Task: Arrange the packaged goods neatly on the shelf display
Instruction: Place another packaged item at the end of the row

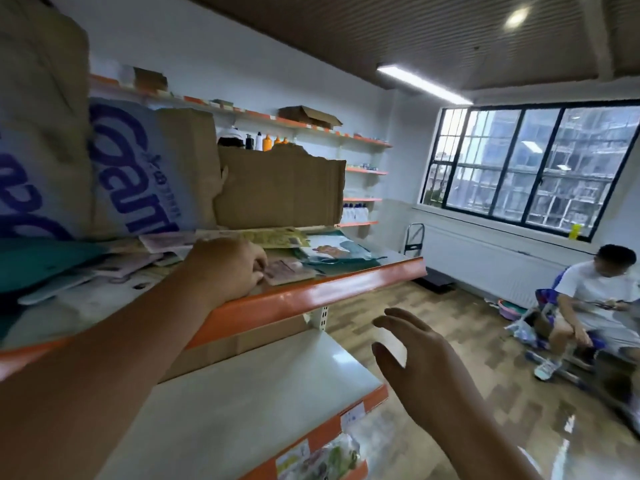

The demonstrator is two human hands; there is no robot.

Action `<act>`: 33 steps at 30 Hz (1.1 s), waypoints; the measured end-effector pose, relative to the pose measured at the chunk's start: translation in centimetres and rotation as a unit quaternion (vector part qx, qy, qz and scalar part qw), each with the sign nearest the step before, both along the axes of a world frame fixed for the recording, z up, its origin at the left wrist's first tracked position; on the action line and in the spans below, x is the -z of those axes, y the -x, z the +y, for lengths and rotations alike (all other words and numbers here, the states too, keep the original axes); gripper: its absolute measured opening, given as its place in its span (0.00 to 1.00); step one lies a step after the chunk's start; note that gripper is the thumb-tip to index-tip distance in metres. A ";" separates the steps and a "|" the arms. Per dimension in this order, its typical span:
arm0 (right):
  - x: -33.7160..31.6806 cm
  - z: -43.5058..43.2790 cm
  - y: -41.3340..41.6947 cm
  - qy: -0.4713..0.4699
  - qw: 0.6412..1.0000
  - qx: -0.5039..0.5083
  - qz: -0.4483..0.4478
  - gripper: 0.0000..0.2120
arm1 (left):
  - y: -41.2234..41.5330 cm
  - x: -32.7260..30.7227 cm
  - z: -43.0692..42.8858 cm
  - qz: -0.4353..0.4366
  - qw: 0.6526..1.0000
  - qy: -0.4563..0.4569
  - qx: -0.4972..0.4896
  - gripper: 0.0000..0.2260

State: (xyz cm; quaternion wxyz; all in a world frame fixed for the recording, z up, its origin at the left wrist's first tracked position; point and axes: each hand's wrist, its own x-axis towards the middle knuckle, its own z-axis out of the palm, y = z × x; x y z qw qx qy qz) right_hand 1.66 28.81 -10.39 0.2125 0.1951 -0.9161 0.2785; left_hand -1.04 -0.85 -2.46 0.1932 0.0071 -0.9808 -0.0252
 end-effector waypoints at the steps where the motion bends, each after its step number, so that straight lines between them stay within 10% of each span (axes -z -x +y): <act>1: -0.6 -1.1 0.9 0.000 1.000 -0.016 0.013 0.17 | 0.1 0.1 -0.1 0.002 1.000 0.007 -0.003 0.09; 9: -5.7 -8.3 7.4 -0.023 0.990 -0.104 0.093 0.17 | 2.7 0.1 -0.2 -0.068 0.994 -0.011 -0.088 0.22; 18: -7.2 -13.4 13.7 -0.103 0.974 -0.188 0.080 0.25 | 0.5 0.9 -1.3 0.120 0.987 -0.103 -0.032 0.15; 28: -10.2 -15.7 18.1 0.215 0.920 -0.326 -0.011 0.17 | 0.3 0.4 -1.9 0.213 0.965 -0.140 -0.059 0.05; 33: -11.1 -16.6 19.8 0.317 0.845 -0.382 -0.199 0.11 | 0.9 0.3 -2.5 0.211 0.962 -0.139 -0.104 0.20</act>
